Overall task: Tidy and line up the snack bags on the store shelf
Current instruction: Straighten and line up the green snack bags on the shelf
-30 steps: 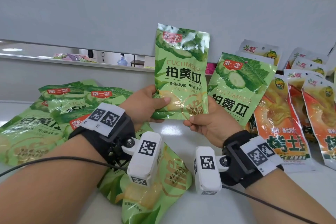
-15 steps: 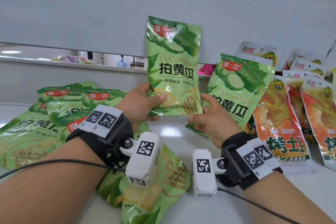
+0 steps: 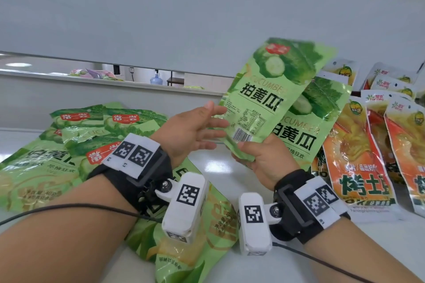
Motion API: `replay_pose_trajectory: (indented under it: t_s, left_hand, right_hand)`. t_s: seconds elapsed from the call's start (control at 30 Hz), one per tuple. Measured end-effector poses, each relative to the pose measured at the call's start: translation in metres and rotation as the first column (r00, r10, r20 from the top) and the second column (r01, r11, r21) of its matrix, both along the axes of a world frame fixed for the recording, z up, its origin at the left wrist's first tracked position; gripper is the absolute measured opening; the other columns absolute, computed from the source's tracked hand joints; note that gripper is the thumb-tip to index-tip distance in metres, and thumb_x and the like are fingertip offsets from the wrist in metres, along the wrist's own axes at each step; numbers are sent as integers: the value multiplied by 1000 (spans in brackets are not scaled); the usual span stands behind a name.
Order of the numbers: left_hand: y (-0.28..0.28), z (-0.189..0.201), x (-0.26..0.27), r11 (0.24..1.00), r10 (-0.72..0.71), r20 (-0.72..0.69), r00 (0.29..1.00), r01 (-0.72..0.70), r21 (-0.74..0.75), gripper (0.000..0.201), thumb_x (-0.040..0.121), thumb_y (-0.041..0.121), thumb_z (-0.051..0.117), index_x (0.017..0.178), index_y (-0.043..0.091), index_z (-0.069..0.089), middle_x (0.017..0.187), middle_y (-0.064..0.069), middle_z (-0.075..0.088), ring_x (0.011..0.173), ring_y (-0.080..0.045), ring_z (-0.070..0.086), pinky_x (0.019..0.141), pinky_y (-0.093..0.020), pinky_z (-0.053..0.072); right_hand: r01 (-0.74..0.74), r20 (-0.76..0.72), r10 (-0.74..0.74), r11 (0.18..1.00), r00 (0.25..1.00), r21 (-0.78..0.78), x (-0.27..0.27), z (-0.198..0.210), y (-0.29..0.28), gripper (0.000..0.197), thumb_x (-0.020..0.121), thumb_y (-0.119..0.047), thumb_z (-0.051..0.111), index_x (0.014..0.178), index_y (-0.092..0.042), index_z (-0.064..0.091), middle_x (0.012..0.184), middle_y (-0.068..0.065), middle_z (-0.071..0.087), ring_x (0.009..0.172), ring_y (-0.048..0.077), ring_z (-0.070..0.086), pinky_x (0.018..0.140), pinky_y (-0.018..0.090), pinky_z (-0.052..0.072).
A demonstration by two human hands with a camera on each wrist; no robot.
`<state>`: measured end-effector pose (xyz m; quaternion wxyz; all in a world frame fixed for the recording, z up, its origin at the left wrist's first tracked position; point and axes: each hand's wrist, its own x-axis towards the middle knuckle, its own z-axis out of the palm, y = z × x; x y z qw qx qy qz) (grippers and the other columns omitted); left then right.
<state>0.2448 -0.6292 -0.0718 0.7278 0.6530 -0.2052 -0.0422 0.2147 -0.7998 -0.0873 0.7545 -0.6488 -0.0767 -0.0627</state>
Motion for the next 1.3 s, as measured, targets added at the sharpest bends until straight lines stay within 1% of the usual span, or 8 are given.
replay_pose_trajectory:
  t_s: [0.2,0.4,0.5,0.67,0.87,1.0,1.17,1.3]
  left_hand:
    - [5,-5,15,982,185,-9,983,-185,-29,52,87,18,64,135,18,44,118,-3,64,99,-22,65,82,-36,53]
    - [8,-11,16,994,100,3,995,-100,-48,33,80,-3,65,105,18,62,95,-6,75,87,-25,72,71,-35,59]
    - [6,-11,15,998,64,6,998,-64,-14,39,76,-5,67,107,17,64,100,-10,74,94,-29,70,83,-39,56]
    - [6,-10,14,1000,-1,6,1000,1,8,40,76,-14,62,104,13,65,92,-7,75,82,-22,72,69,-31,59]
    - [-2,-3,4,999,-38,26,999,37,32,19,78,11,66,96,17,68,87,3,75,77,-10,69,64,-22,54]
    - [-13,7,-3,995,34,60,998,-28,-96,31,71,30,63,98,16,65,97,-7,72,89,-20,65,82,-35,54]
    - [-18,16,-7,998,45,16,999,-45,-52,10,86,15,58,89,12,66,89,-5,74,83,-18,69,72,-28,53]
    - [-21,29,-15,993,70,36,997,-66,-94,21,85,17,58,102,5,64,97,-11,73,89,-24,69,73,-31,56]
  right_hand:
    - [-107,-71,107,994,992,13,-1,4,-6,38,84,17,46,118,2,50,99,20,65,72,28,68,53,28,53]
    - [-8,-20,10,995,1000,103,5,2,-5,26,82,5,57,104,-7,62,106,14,68,96,30,65,87,43,52]
    - [50,18,-53,992,998,115,7,2,-9,21,84,7,57,93,-11,63,99,12,70,92,30,66,84,46,53]
    - [65,15,-69,981,998,181,5,7,-12,20,84,3,58,82,-17,61,82,4,71,82,24,67,86,50,52]
    - [70,-50,-57,942,997,329,-3,19,-19,7,84,-2,60,89,-6,59,111,24,66,103,40,63,89,65,45]
    - [62,-45,-52,964,998,259,-7,21,-13,20,81,-12,65,99,-3,60,109,22,68,101,37,65,91,60,47]
    - [133,79,-169,933,982,335,-10,35,-20,41,86,-18,60,123,-5,51,114,17,64,105,27,64,76,38,55]
    - [-2,124,-53,911,991,412,-13,37,-27,23,88,-10,56,110,-16,55,70,-1,73,66,13,71,49,28,55]
